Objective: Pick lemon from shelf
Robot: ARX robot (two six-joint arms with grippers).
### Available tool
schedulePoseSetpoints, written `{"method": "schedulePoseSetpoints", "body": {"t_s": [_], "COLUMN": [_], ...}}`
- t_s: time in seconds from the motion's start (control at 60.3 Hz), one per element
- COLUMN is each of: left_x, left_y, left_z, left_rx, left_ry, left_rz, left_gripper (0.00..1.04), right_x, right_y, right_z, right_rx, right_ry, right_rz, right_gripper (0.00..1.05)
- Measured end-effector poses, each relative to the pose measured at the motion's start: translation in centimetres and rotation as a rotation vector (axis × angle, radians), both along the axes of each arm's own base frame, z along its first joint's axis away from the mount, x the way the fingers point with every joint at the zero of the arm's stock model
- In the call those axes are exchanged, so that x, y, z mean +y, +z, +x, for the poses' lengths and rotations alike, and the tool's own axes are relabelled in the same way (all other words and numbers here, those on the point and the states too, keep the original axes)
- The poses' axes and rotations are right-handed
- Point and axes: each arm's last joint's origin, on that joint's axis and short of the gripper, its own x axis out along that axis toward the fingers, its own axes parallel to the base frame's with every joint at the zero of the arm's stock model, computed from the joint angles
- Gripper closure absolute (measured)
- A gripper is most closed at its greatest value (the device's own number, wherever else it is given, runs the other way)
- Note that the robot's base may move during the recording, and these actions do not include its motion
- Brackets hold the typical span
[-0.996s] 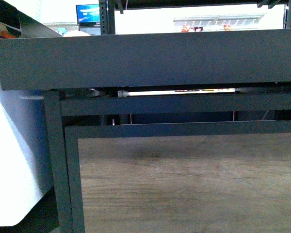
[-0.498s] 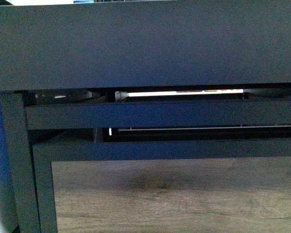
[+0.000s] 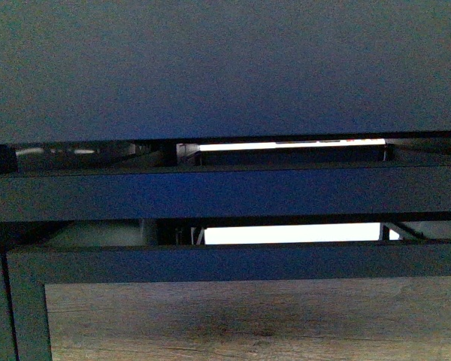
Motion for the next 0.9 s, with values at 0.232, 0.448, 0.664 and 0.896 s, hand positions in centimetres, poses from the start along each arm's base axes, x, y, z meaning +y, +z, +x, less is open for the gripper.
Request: {"method": "schedulePoseSetpoints", "body": {"t_s": [0.232,0.448,0.664,0.896], "left_x": [0.00,0.00,0.00,0.00], "left_y": [0.00,0.00,0.00,0.00], "left_z": [0.00,0.00,0.00,0.00], "left_rx": [0.000,0.000,0.000,0.000], "left_ry": [0.000,0.000,0.000,0.000], "left_rz": [0.000,0.000,0.000,0.000], "left_gripper": [0.08,0.08,0.08,0.08], "right_x": [0.00,0.01,0.01,0.01], "right_y": [0.00,0.00,0.00,0.00], "right_z": [0.00,0.00,0.00,0.00], "right_rx": [0.000,0.000,0.000,0.000], "right_ry": [0.002,0.003,0.002,0.003], "right_rz": [0.000,0.000,0.000,0.000], "right_gripper": [0.07,0.07,0.07,0.07]}}
